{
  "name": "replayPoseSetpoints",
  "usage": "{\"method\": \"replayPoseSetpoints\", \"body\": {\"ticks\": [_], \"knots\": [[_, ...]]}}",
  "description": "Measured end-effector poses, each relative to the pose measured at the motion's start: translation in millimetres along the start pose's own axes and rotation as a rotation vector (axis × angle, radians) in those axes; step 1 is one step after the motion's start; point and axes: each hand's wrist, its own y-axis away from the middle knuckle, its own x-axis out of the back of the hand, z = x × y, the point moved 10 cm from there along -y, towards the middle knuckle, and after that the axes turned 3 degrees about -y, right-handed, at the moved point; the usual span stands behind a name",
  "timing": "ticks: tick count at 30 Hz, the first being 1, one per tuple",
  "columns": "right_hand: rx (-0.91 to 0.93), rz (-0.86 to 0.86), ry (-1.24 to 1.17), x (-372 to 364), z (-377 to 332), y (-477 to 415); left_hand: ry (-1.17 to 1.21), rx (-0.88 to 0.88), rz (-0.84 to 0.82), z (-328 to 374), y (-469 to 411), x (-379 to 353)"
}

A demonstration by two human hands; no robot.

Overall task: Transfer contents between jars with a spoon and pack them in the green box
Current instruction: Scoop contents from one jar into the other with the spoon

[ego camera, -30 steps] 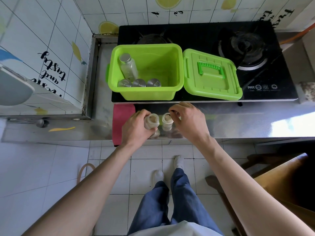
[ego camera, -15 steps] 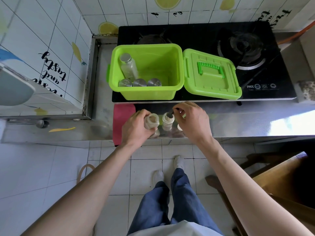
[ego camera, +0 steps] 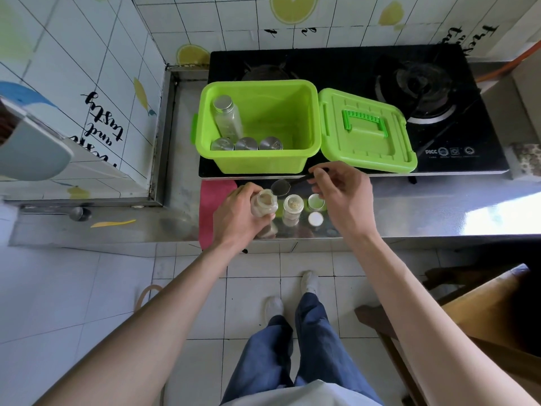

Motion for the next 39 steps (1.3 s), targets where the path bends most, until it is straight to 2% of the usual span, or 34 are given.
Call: {"method": "replayPoseSetpoints", "body": {"ticks": [3,9,13,16,22,28,33,39], "knots": [[0.125,-0.066,0.141,-14.3,-15.3,3.4,0.001,-0.004,0.011,3.0,1.1,3.7],[0.549,-0.177,0.603,-59.7,-45.4,26.2,-0.016,-0.029,0.008,11.1,0.2,6.3],[0.624,-0.181,0.768,-79.5,-33.0,33.9,-0.016,-0.026,0.031,15.8,0.3,8.7],[0.513,-0.193,0.69,-81.7,-20.0,29.1,-0.014,-0.051,0.042,16.9,2.6,9.2],[0.135,-0.245,0.275,-78.9,6.8,18.6,-0.004,-0.053,0.048,14.6,6.0,12.3],[-0.032,-0.22,0.077,-62.4,25.2,10.7,0.012,-0.06,0.058,9.3,6.4,10.7],[-0.191,-0.117,-0.061,-41.2,41.5,7.3,0.03,-0.057,0.057,11.5,7.0,9.9],[-0.295,-0.06,-0.148,-25.8,58.8,9.6,0.026,-0.049,0.044,13.8,7.6,5.6]]}}
